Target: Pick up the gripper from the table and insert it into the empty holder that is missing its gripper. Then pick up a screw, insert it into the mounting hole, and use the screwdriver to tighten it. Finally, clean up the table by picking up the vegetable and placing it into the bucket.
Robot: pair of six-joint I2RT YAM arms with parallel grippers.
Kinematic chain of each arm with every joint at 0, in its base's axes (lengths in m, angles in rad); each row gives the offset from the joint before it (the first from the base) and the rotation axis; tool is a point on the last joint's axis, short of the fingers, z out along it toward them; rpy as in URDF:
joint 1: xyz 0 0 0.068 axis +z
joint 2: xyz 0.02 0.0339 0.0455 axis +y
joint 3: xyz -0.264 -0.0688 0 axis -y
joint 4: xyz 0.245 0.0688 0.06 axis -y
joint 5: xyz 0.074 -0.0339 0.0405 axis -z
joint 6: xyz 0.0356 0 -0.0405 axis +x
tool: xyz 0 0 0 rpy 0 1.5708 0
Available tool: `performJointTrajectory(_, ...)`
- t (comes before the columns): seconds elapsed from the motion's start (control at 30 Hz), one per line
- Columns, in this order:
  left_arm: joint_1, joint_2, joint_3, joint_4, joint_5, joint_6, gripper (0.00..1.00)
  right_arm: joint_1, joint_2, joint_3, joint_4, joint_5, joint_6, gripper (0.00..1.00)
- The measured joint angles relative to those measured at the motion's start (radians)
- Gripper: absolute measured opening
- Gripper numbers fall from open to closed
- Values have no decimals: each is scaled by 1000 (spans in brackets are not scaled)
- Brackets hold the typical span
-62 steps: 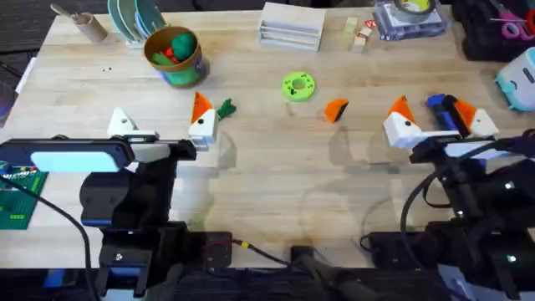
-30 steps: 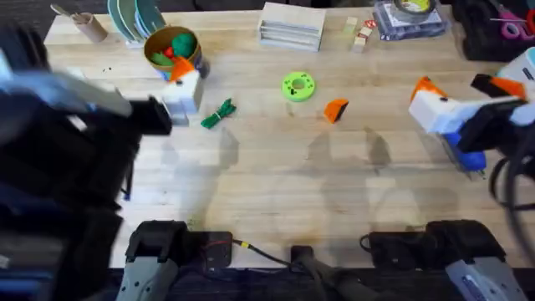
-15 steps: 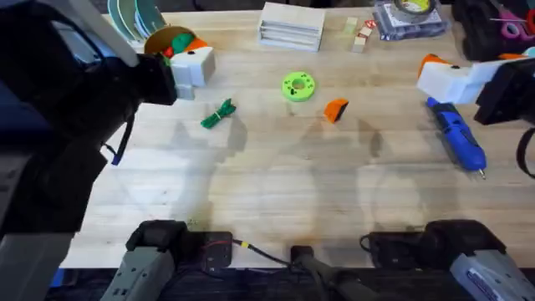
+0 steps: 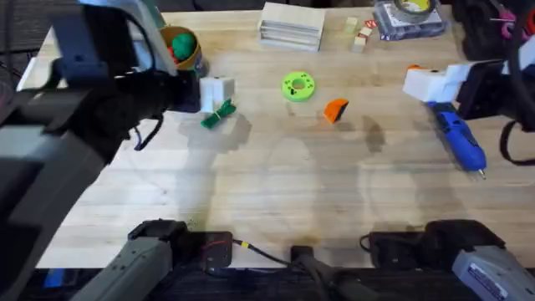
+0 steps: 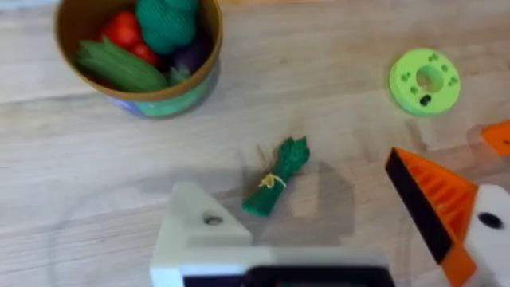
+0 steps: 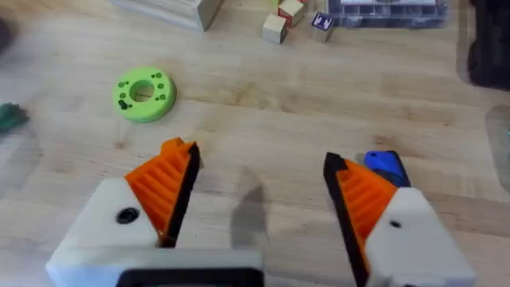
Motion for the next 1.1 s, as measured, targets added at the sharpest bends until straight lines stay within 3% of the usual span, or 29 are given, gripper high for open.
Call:
performJointTrajectory(0.37,-29,285,0,9,19,-1,995,0,16,0,0,0,0,991)
performJointTrajectory(0.43,-29,318,0,10,19,-2,931,0,16,0,0,0,0,991)
performJointTrajectory(0.47,-29,329,0,11,20,-4,867,0,16,0,0,0,0,991)
performJointTrajectory(0.63,-29,348,0,25,20,-4,80,0,16,0,0,0,0,992)
performJointTrajectory(0.7,-29,346,0,25,21,-1,13,0,16,0,0,0,0,992)
performJointTrajectory(0.93,-29,246,37,-3,23,-1,22,0,16,0,0,0,1,991)
performJointTrajectory(0.97,-29,224,59,-16,22,1,134,0,16,0,0,0,1,991)
performJointTrajectory(1.1,-29,106,164,-55,23,0,767,0,16,0,0,0,1,991)
